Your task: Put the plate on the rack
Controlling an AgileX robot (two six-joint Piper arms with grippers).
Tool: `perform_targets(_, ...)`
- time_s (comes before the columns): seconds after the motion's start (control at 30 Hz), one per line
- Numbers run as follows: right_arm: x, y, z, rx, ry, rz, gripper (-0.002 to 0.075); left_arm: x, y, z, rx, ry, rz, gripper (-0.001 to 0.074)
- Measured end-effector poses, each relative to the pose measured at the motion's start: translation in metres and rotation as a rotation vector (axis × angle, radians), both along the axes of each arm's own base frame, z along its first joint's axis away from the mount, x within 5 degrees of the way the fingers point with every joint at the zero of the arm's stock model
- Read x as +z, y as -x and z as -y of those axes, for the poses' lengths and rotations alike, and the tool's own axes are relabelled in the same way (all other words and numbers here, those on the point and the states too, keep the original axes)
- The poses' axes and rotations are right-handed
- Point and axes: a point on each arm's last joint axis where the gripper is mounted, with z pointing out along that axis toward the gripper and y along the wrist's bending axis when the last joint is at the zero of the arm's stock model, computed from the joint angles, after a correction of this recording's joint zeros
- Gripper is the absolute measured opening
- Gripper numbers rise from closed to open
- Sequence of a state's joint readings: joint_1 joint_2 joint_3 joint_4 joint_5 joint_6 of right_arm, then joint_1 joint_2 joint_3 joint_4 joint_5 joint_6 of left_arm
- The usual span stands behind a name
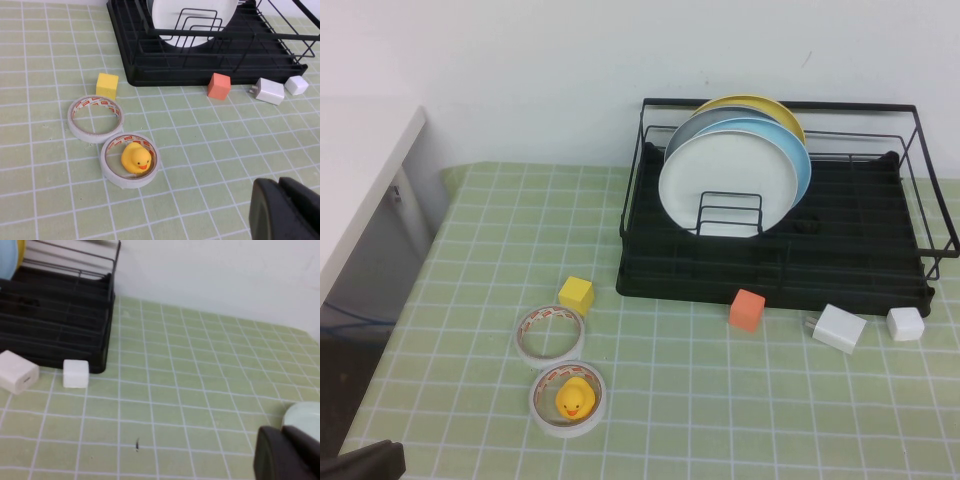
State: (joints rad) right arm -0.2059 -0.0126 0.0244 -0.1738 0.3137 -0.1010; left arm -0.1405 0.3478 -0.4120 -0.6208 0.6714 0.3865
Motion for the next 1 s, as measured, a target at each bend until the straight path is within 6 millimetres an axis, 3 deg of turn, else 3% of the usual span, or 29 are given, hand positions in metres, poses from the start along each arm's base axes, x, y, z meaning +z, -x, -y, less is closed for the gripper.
perform_targets(0.33,-0.0013,-0.0011,-0.0067,0.14,0.009,-0.022,0.0009,0.0,0.0,0.0,0.001,0.001,-0.001,-0.0001)
perform_targets(1.0,-0.0014,-0.0007,-0.0061,0.117,-0.046,-0.017,0.0009,0.0,0.0,0.0,0.001,0.001,-0.001,-0.0001)
